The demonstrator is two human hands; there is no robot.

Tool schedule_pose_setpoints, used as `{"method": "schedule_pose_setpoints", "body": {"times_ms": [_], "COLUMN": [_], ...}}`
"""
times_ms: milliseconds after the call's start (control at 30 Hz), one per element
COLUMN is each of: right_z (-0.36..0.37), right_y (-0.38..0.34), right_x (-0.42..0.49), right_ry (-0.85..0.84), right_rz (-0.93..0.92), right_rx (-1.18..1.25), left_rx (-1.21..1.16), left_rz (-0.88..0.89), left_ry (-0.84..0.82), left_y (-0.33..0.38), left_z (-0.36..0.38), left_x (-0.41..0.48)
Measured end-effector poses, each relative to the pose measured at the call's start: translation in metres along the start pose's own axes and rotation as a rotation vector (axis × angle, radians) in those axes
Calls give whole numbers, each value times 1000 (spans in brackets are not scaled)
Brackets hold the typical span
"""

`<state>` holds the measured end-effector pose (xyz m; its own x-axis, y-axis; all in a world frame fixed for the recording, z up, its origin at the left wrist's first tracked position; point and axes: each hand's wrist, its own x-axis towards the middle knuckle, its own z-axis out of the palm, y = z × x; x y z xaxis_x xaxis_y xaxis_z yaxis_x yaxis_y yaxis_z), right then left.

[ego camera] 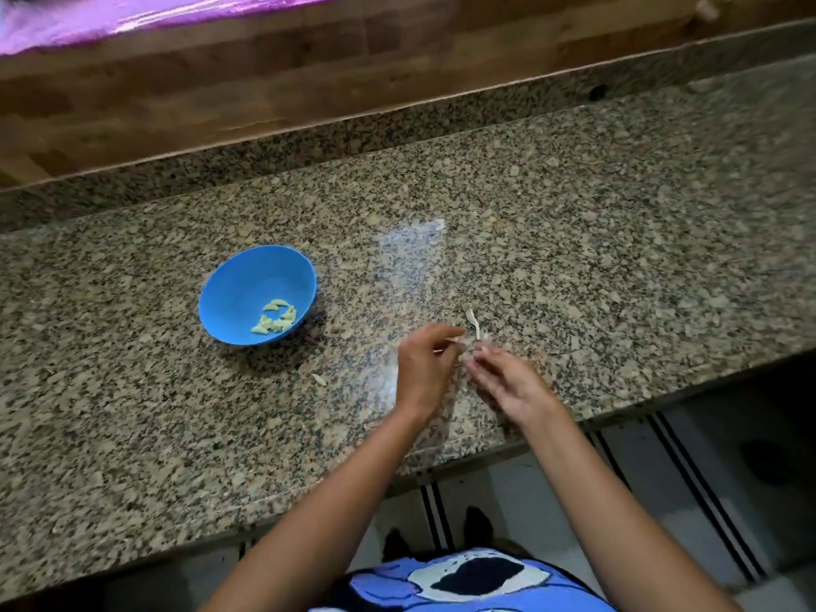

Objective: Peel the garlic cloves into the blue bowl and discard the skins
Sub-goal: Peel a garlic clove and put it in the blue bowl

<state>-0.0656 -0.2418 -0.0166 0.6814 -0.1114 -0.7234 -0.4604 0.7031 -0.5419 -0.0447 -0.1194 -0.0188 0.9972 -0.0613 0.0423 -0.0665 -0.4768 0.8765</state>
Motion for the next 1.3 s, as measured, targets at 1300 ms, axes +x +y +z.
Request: {"method": "schedule_pose_setpoints", "body": {"times_ms": [1300], "right_z": [-14], "right_y": [-3], "right_x": [-1], "right_ry": [40], "right_rz": [125], "right_rx": [347], "left_rx": [472], "left_rz": [202], "left_ry": [-294], "left_y": [-38], "left_z": [12], "left_x": [29]}}
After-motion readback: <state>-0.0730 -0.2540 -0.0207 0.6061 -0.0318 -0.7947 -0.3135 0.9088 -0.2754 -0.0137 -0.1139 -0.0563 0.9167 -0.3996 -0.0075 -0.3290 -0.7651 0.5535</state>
